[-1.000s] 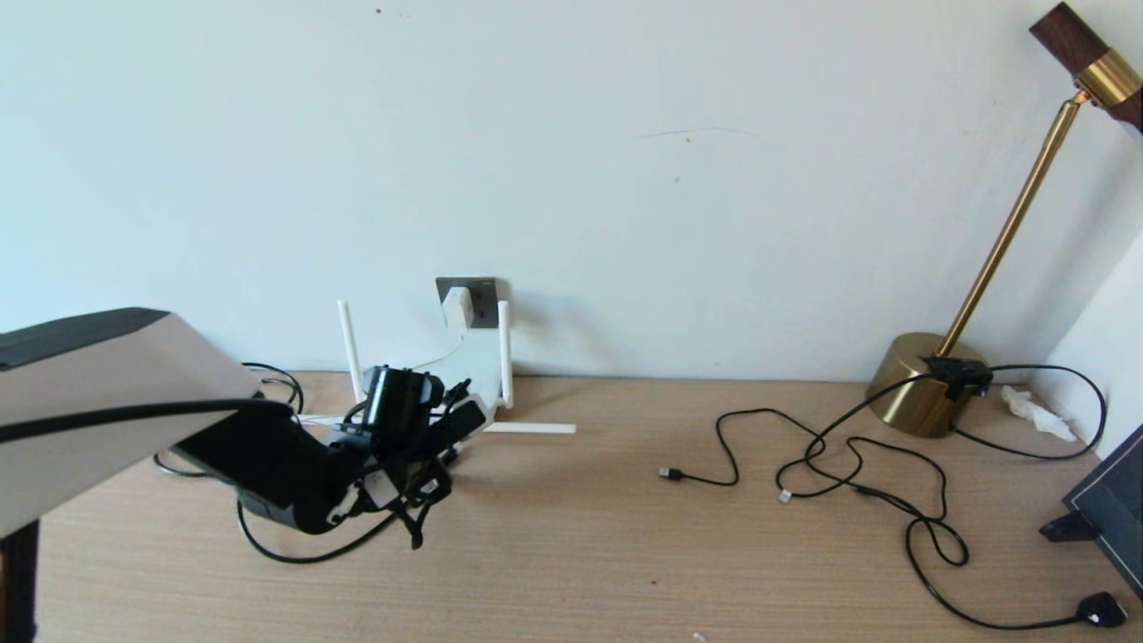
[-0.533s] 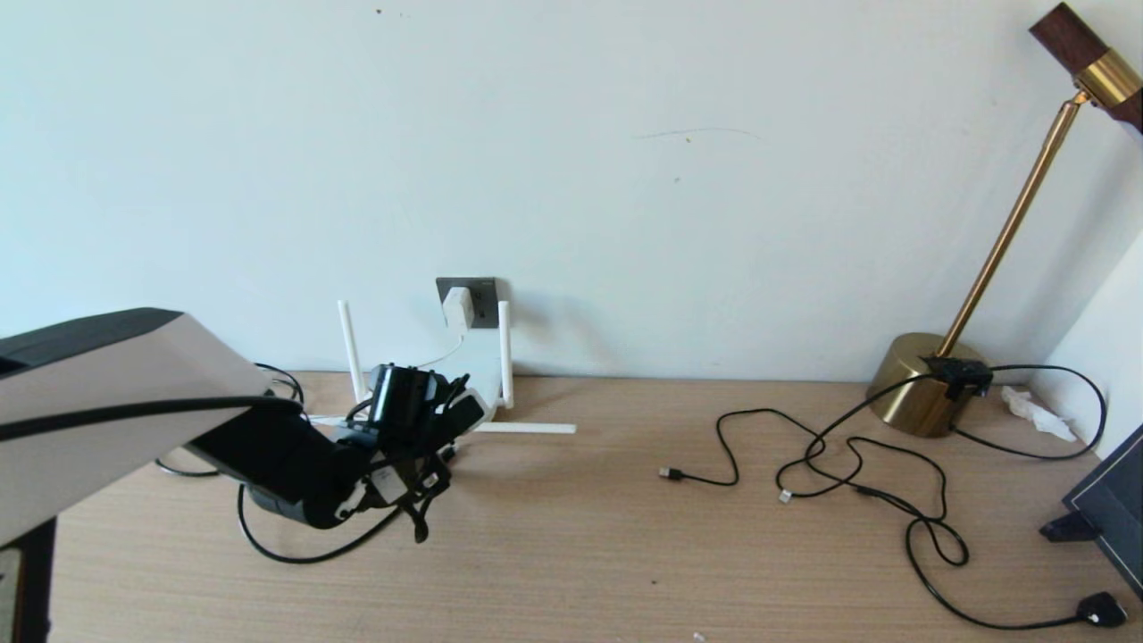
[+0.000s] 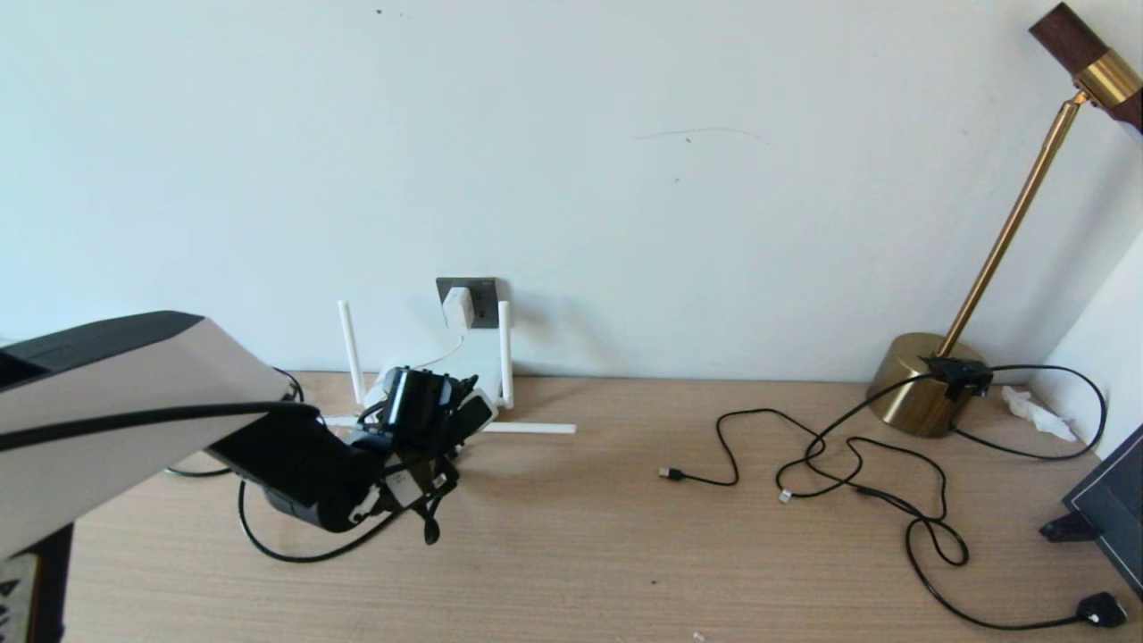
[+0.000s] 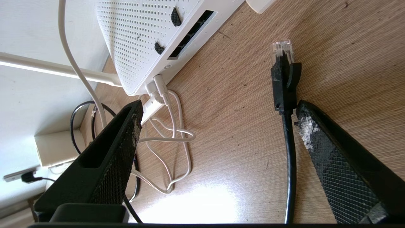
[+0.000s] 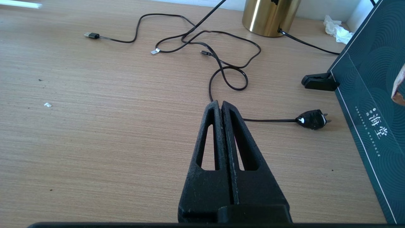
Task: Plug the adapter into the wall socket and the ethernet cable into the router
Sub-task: Hand it to the other hand
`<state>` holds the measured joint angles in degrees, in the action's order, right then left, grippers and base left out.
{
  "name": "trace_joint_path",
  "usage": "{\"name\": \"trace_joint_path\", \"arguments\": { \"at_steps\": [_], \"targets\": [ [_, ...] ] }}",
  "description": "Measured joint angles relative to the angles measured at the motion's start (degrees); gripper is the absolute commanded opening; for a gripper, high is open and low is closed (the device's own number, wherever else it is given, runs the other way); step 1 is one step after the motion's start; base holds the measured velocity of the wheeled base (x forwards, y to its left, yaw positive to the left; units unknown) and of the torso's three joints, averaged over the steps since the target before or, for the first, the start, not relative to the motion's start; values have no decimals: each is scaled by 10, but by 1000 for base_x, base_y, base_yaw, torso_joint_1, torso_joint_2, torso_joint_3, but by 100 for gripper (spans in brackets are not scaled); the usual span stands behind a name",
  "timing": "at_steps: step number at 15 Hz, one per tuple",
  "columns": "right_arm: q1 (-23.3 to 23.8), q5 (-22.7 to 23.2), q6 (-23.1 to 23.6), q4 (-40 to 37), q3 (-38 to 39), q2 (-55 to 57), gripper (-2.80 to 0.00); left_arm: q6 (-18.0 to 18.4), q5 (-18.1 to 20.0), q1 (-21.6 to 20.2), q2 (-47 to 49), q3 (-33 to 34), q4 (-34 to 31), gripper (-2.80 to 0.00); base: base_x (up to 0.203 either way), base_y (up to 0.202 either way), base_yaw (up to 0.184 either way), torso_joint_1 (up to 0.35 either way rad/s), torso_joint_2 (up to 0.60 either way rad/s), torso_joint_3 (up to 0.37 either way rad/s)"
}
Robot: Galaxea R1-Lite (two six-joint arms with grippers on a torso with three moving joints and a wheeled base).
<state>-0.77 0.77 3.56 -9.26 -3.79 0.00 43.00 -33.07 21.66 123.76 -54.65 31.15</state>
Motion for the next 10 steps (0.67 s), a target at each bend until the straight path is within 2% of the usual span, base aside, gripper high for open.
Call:
{"name": "trace_joint_path", "arguments": {
  "at_steps": [10],
  "targets": [
    [0, 0, 0, 0, 0, 0, -280, -9, -6, 2, 13, -11, 1, 0, 0, 0, 0, 0, 0, 0]
  ]
}}
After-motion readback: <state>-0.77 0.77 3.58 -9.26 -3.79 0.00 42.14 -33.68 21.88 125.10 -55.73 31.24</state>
